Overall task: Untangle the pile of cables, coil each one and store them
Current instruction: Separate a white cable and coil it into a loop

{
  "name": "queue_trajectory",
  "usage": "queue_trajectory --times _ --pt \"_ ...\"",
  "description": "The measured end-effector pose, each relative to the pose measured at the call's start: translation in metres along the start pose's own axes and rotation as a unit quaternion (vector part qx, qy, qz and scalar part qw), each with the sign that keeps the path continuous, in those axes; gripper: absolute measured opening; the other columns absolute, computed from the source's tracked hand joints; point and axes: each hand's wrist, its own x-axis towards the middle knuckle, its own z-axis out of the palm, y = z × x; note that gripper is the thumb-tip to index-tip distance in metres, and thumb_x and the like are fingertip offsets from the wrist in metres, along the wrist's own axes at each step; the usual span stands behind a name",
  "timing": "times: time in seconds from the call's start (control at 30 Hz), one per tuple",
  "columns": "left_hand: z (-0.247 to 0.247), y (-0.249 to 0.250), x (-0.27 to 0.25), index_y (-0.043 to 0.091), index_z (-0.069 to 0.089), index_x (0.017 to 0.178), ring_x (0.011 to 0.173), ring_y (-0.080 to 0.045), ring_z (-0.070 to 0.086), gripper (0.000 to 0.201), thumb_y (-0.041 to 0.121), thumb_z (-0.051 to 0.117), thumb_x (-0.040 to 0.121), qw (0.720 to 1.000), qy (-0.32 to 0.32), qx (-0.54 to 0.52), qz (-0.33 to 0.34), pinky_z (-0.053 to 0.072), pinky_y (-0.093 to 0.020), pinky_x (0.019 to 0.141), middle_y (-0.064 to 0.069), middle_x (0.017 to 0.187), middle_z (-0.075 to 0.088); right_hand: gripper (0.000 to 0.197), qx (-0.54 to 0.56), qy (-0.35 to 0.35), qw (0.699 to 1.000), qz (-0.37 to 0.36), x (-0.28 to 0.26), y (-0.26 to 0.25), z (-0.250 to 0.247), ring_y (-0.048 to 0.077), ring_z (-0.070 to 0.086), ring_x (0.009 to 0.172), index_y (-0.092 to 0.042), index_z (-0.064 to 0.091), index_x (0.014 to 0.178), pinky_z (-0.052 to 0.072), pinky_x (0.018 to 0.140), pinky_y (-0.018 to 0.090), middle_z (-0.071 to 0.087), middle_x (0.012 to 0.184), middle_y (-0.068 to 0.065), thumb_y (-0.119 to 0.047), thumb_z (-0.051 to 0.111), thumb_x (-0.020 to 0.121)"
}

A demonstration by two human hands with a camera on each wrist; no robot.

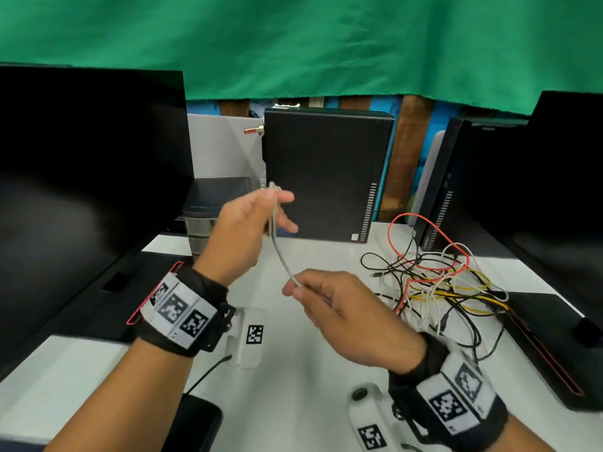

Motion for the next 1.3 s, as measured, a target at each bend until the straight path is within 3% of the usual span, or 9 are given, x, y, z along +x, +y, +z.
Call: queue_trajectory --times 0.13,0.3,0.4,0.5,0.7,0.9,1.03,1.2,1.3 --pt "0.014 0.001 -0.010 0.023 0.066 0.071 0.087 -0.005 0.065 0.047 0.034 0.037 0.107 0.986 -0.125 0.104 0.024 0.046 -0.025 0.081 0.005 0.086 0.072 0.027 -0.225 0.079 0.968 -0.080 0.002 -0.022 -0.024 0.012 0.046 0.068 -0.020 0.063 0.085 0.044 0.066 0.039 0.046 0.067 -0.010 -0.033 0.048 0.103" --pt "0.023 0.025 -0.016 0.015 0.059 0.051 0.054 -0.026 0.048 0.074 0.047 0.023 0.107 0.976 -0.199 -0.007 -0.085 0.052 -0.030 0.061 -0.004 0.048 0.049 0.023 -0.196 0.193 0.950 -0.151 0.012 -0.018 -0.036 0.017 0.057 0.103 -0.018 0.068 0.094 0.049 0.082 0.035 0.059 0.111 -0.001 -0.028 0.049 0.102" --pt "0.020 0.034 -0.018 0.021 0.060 0.047 0.054 -0.027 0.048 0.075 0.056 0.024 0.103 0.967 -0.209 -0.054 -0.134 0.050 -0.031 0.065 -0.009 0.048 0.046 0.019 -0.041 0.200 0.970 -0.133 0.019 -0.011 -0.031 0.017 0.067 0.086 -0.020 0.064 0.091 0.053 0.074 0.040 0.068 0.087 -0.003 -0.021 0.051 0.105" --pt "0.017 0.030 -0.019 0.020 0.064 0.050 0.055 -0.026 0.052 0.069 0.051 0.032 0.103 0.960 -0.222 -0.089 -0.149 0.053 -0.041 0.074 -0.008 0.051 0.051 0.018 -0.040 0.222 0.965 -0.131 0.023 -0.008 -0.027 0.014 0.065 0.082 -0.018 0.068 0.090 0.051 0.074 0.036 0.069 0.078 -0.005 -0.022 0.056 0.104" --pt "0.031 0.026 -0.018 0.024 0.059 0.049 0.053 -0.019 0.050 0.068 0.053 0.031 0.103 0.984 -0.131 -0.039 -0.113 0.053 -0.035 0.067 -0.007 0.053 0.046 0.019 -0.007 0.278 0.955 -0.105 0.033 0.000 -0.021 0.016 0.062 0.075 -0.015 0.064 0.088 0.051 0.067 0.035 0.064 0.076 -0.004 -0.024 0.056 0.103" --pt "0.049 0.025 -0.025 0.019 0.062 0.061 0.047 -0.011 0.032 0.059 0.055 0.038 0.100 0.961 -0.053 -0.213 -0.166 0.035 -0.026 0.051 0.001 0.052 0.030 0.017 0.062 0.307 0.947 -0.077 0.040 0.000 -0.005 0.004 0.061 0.060 -0.015 0.049 0.097 0.045 0.052 0.015 0.061 0.072 -0.016 -0.030 0.045 0.105" --pt "0.052 0.027 -0.023 0.012 0.053 0.071 0.043 -0.009 0.027 0.053 0.054 0.039 0.101 0.925 0.006 -0.319 -0.205 0.033 -0.023 0.051 0.003 0.050 0.027 0.024 0.115 0.329 0.935 -0.069 0.044 0.003 0.001 0.006 0.063 0.066 -0.012 0.058 0.095 0.048 0.058 0.019 0.063 0.074 -0.011 -0.030 0.046 0.105" --pt "0.052 0.025 -0.023 0.013 0.061 0.074 0.056 -0.016 0.048 0.051 0.048 0.039 0.104 0.961 0.085 -0.211 -0.155 0.045 -0.029 0.059 -0.008 0.060 0.051 0.019 0.111 0.309 0.941 -0.081 0.040 0.003 0.007 0.011 0.068 0.084 -0.017 0.071 0.106 0.055 0.072 0.024 0.071 0.089 -0.009 -0.023 0.054 0.103" --pt "0.052 0.024 -0.023 0.011 0.063 0.077 0.052 -0.009 0.047 0.049 0.045 0.040 0.105 0.963 0.096 -0.193 -0.161 0.046 -0.023 0.056 0.001 0.053 0.051 0.022 0.025 0.336 0.934 -0.121 0.039 0.008 0.006 0.010 0.066 0.092 -0.017 0.071 0.113 0.054 0.079 0.024 0.071 0.099 -0.005 -0.017 0.051 0.104"
